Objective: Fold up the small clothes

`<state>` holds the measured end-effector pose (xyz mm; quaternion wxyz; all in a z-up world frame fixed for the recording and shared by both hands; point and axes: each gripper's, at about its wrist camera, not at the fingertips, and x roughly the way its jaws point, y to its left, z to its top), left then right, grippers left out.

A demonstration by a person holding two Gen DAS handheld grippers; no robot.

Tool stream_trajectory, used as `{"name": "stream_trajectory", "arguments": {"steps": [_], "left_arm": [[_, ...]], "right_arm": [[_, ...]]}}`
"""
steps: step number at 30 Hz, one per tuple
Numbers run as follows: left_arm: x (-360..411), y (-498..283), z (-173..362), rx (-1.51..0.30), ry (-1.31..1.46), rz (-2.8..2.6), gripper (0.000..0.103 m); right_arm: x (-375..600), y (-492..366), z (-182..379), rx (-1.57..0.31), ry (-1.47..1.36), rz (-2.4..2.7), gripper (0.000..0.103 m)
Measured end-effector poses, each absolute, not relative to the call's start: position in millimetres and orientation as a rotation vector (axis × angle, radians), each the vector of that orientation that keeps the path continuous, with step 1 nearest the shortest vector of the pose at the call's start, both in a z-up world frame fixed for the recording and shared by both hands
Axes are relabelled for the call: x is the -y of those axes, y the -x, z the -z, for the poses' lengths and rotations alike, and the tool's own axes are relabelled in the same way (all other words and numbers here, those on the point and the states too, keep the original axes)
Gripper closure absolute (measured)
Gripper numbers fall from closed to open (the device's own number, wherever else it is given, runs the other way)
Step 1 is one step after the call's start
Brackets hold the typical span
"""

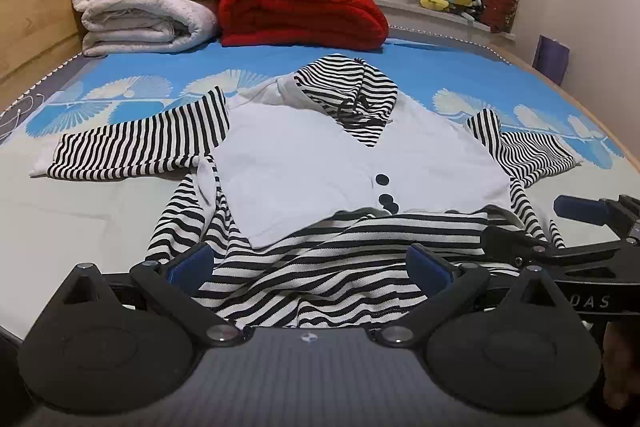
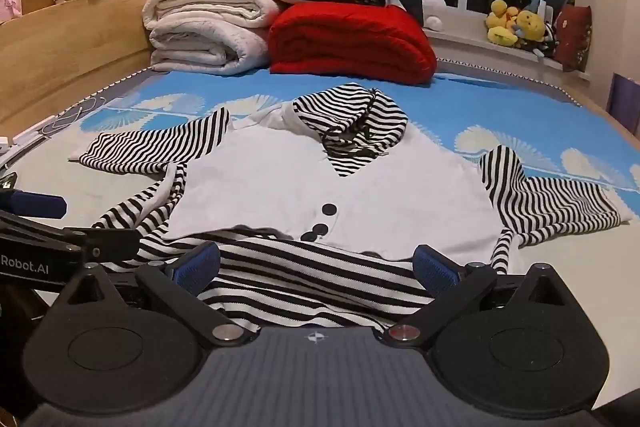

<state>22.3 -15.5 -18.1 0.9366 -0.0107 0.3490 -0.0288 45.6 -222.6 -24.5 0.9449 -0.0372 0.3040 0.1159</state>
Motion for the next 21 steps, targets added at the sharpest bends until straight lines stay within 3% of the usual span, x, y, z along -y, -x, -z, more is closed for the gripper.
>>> {"name": "stream_trajectory", "arguments": {"steps": [21], "left_arm": [[10.6, -23.0, 20.5, -0.732, 0.029, 0.061, 0.001]], "right_arm": [[214.3, -46.4, 30.1, -0.632, 0.103, -0.252, 0.007]]}}
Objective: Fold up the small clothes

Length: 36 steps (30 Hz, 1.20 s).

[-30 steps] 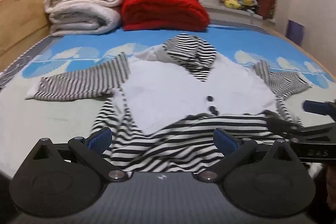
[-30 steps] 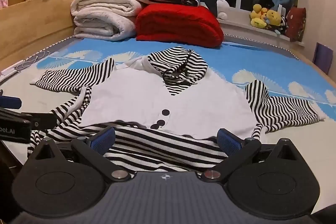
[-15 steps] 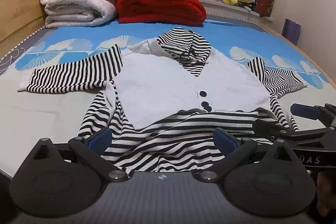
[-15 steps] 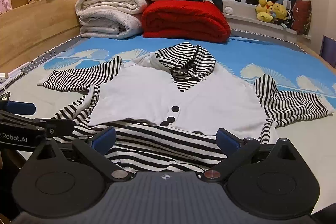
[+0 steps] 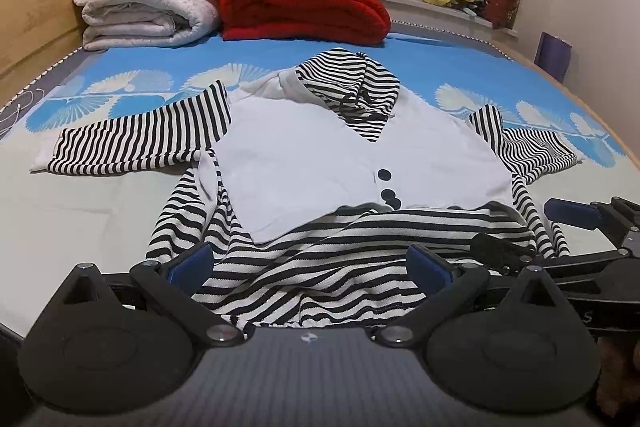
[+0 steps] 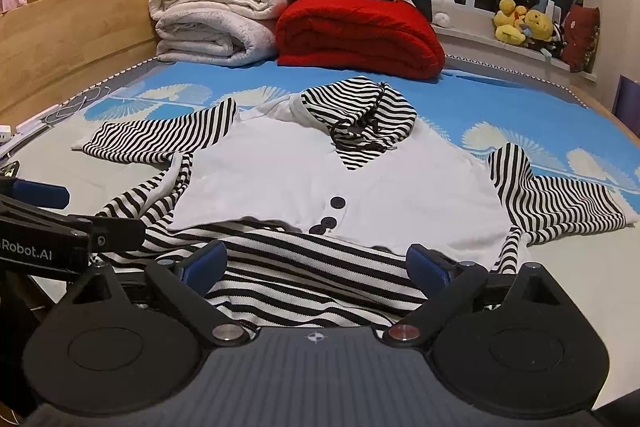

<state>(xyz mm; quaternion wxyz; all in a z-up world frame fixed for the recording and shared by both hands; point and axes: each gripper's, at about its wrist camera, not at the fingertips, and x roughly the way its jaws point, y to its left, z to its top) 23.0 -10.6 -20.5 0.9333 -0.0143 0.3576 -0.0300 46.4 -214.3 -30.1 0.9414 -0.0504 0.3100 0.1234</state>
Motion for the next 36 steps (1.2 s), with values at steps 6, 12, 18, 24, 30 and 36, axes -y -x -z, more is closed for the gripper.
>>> {"name": "stream_trajectory", "arguments": {"steps": [6, 12, 18, 24, 30, 36], "left_arm": [[14, -25, 23, -0.742, 0.026, 0.064, 0.001], [19, -25, 24, -0.738, 0.014, 0.075, 0.001], [14, -28, 27, -0.753, 0.023, 0.067, 0.001], [4, -32, 27, -0.772, 0.047, 0.059, 0.001], [-21, -46, 16, -0.79, 0.056, 0.144, 0.044], [-64, -76, 14, -0.849, -0.095, 0.32, 0.074]], "right_arm": [[216, -46, 30, -0.628, 0.099, -0.245, 0.008], [221, -49, 31, -0.637, 0.083, -0.23, 0.008], [225, -54, 33, -0.65, 0.05, -0.212, 0.01], [226, -56, 35, -0.679, 0.042, -0.21, 0.012], [239, -61, 33, -0.684, 0.059, -0.175, 0.033], [286, -86, 6, -0.652, 0.055, -0.249, 0.052]]}}
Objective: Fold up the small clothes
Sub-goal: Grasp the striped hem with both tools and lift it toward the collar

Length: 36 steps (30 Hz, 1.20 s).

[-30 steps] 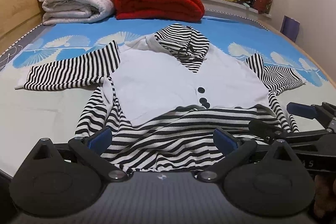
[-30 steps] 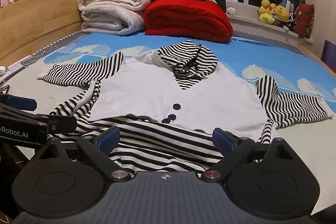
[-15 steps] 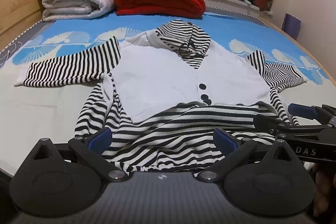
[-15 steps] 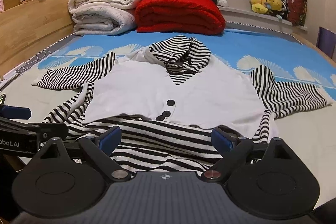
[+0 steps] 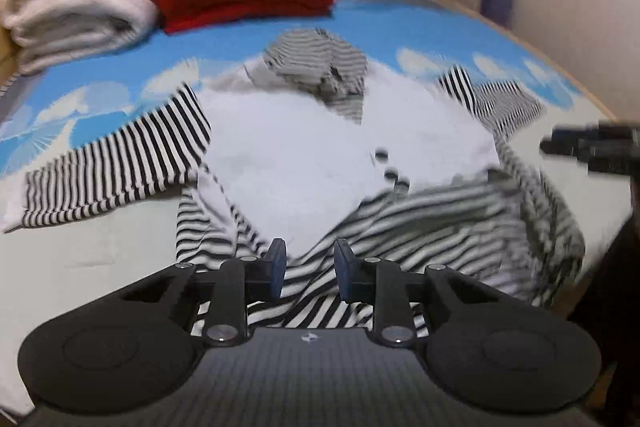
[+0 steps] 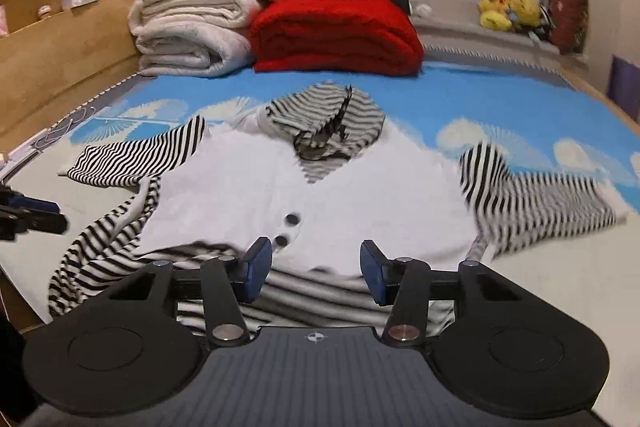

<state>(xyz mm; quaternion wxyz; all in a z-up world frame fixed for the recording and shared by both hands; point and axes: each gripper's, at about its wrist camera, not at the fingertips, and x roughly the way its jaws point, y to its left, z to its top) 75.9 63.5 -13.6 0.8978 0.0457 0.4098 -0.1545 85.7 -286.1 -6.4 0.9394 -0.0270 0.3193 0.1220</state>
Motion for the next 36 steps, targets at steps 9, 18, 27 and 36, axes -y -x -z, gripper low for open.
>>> {"name": "stream_trajectory", "arguments": {"steps": [9, 18, 27, 36], "left_arm": [[-66, -94, 76, -1.124, -0.047, 0.408, 0.064], [-34, -92, 106, -1.228, -0.32, 0.373, 0.059], [-34, -63, 84, -1.165, -0.302, 0.462, 0.086], [-33, -62, 94, -1.265, -0.416, 0.336, 0.087]], "right_arm": [[307, -86, 65, -0.892, 0.14, -0.322, 0.045], [289, -74, 110, -1.094, 0.413, -0.339, 0.039], [301, -56, 83, -1.054, 0.348, -0.418, 0.103], [346, -47, 75, -1.055, 0.217, -0.303, 0.103]]}}
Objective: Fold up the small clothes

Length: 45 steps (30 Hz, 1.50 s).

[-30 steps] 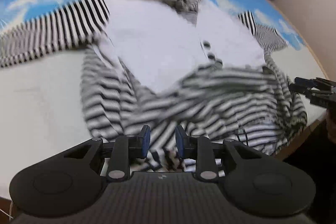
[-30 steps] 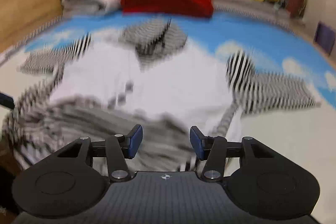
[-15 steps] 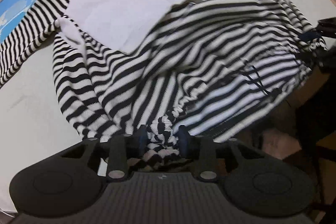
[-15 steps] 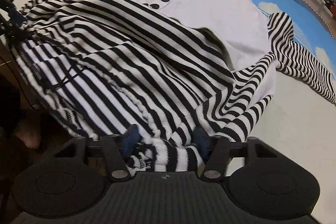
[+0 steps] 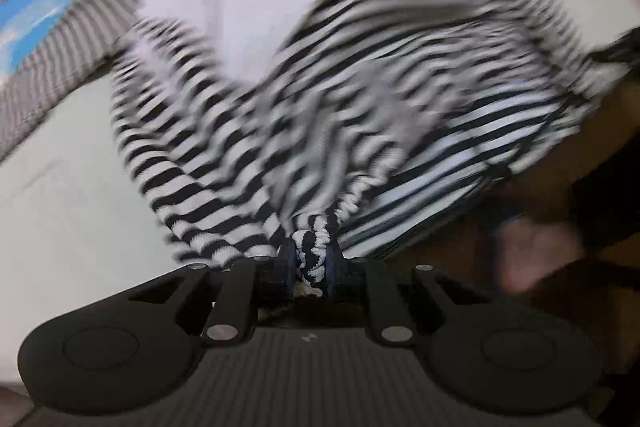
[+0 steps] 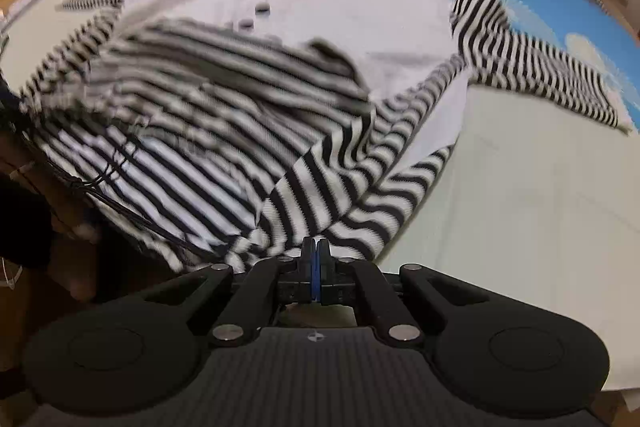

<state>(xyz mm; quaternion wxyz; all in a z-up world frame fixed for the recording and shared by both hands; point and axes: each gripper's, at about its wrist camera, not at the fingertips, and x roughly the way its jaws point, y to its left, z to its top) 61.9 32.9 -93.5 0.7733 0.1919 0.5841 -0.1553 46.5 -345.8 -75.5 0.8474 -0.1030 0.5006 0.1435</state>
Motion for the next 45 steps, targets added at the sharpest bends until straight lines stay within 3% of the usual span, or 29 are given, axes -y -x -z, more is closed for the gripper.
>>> {"name": "stream_trajectory", "arguments": {"steps": [4, 7, 9, 14, 15, 21, 22, 24, 28, 36, 39, 40, 41, 43, 45], "left_arm": [[-27, -63, 87, -1.253, -0.405, 0.381, 0.082], [-26, -63, 71, -1.188, -0.317, 0.434, 0.06], [-27, -67, 65, -1.167, -0.289, 0.424, 0.059], [-17, -73, 74, -1.183, -0.296, 0.402, 0.059], [-15, -73, 76, -1.187, -0.311, 0.404, 0.059], [-7, -73, 86, -1.192, -0.348, 0.413, 0.053], [-6, -73, 87, -1.19, -0.35, 0.412, 0.053], [-4, -74, 85, -1.179, -0.347, 0.417, 0.053], [0, -77, 80, -1.161, -0.324, 0.417, 0.053], [-14, -90, 77, -1.167, -0.227, 0.358, 0.052], [-37, -100, 74, -1.154, -0.097, 0.287, 0.038], [-47, -103, 73, -1.144, -0.046, 0.245, 0.031], [-59, -106, 73, -1.138, 0.004, 0.197, 0.029], [-78, -112, 73, -1.135, 0.089, 0.118, 0.029], [-92, -117, 76, -1.138, 0.142, 0.046, 0.029]], "right_arm": [[333, -43, 66, -0.97, 0.201, -0.369, 0.1], [321, -46, 63, -0.885, 0.212, -0.391, 0.094], [317, -53, 61, -0.848, 0.207, -0.396, 0.09], [292, -65, 77, -0.908, 0.263, -0.457, 0.061], [285, -67, 87, -0.947, 0.307, -0.465, 0.06], [269, -67, 119, -1.044, 0.48, -0.414, 0.059], [271, -68, 118, -1.05, 0.467, -0.413, 0.063], [275, -68, 118, -1.056, 0.458, -0.413, 0.079], [287, -63, 115, -1.062, 0.434, -0.444, 0.088], [322, -49, 104, -1.126, 0.31, -0.461, 0.088], [342, -55, 85, -1.075, 0.106, -0.448, 0.08], [354, -58, 76, -1.036, 0.004, -0.435, 0.07], [364, -61, 68, -1.001, -0.085, -0.411, 0.051], [386, -68, 59, -0.932, -0.238, -0.309, 0.033], [400, -75, 63, -0.918, -0.304, -0.2, 0.033]]}}
